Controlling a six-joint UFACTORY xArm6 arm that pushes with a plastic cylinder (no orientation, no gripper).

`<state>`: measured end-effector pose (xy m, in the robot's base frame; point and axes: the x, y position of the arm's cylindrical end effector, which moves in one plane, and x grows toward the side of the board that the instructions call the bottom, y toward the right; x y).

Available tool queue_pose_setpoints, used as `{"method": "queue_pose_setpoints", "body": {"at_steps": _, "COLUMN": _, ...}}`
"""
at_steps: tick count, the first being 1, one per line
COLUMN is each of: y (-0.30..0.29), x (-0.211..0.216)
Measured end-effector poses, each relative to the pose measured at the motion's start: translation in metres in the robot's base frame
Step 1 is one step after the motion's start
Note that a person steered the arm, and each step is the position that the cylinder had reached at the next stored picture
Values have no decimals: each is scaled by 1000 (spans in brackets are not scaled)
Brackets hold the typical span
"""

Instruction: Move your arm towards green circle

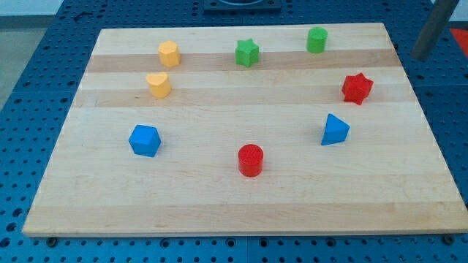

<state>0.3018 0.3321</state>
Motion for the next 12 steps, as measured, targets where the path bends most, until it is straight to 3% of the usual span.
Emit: {"method": "queue_pose_setpoints", "body": {"at_steps": 12, "y": 8, "x": -95}}
